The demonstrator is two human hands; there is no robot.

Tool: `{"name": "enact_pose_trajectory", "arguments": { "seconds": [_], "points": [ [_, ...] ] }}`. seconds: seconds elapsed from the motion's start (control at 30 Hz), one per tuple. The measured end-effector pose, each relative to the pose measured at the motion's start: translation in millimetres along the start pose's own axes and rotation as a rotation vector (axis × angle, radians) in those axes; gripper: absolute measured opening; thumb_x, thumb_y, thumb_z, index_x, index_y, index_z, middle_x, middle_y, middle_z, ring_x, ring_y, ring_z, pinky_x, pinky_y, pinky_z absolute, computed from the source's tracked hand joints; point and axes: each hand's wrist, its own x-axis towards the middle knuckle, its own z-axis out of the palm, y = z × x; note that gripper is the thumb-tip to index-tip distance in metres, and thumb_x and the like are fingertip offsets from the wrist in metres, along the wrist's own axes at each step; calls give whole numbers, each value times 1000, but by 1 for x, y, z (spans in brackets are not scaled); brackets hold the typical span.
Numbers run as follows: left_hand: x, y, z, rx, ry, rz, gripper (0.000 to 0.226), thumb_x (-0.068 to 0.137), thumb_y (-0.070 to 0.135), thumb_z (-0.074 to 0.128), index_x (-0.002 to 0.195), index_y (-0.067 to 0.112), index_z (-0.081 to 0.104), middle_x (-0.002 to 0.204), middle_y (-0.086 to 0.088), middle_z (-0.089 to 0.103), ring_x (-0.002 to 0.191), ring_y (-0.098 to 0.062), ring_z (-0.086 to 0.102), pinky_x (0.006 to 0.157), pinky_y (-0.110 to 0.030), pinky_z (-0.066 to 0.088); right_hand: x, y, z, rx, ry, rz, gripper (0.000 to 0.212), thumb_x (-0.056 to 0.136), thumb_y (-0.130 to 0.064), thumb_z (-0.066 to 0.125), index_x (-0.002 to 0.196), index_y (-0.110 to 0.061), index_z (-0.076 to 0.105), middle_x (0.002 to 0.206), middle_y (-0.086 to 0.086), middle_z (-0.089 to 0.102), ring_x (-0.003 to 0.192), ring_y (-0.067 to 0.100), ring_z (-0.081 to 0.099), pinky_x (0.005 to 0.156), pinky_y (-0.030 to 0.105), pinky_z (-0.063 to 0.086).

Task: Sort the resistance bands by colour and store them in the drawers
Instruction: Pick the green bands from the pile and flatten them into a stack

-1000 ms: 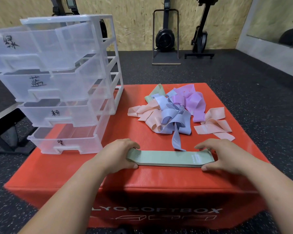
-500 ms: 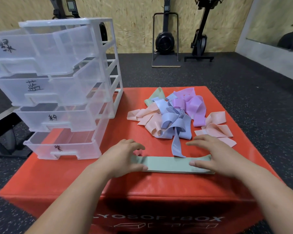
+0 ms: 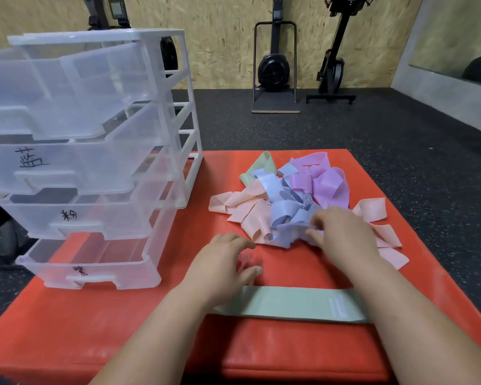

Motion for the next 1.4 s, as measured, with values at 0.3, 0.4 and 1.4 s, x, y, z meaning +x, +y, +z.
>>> {"name": "enact_pose_trajectory", "arguments": {
  "seconds": [0.3,0.4,1.4],
  "points": [
    [18,-13,-2,-79,106,-101,45,91,57,70,131,37,64,126,17,59,114,-13,53,98,-34,49,14,36,4,51,-9,262,45,86,-40,79,127,-32,66,116,3,67,106,32,67,81,41,54],
    [22,-14,-1,-89,63,-115,50,90,59,68,135,39,60,131,17,56,118,-15,52,100,-36,49,15,28,3,118,87,217,46,87,-33,79,131,-29,66,122,5,62,112,32,63,83,41,52],
    [45,-56,-5,-240,128,-181,62,93,60,67,149,38,50,145,19,43,136,-8,37,115,-26,36,215,-67,54,-7,-351,-240,38,110,-27,38,134,-7,59,135,19,54,127,39,52,103,43,40]
  ]
}}
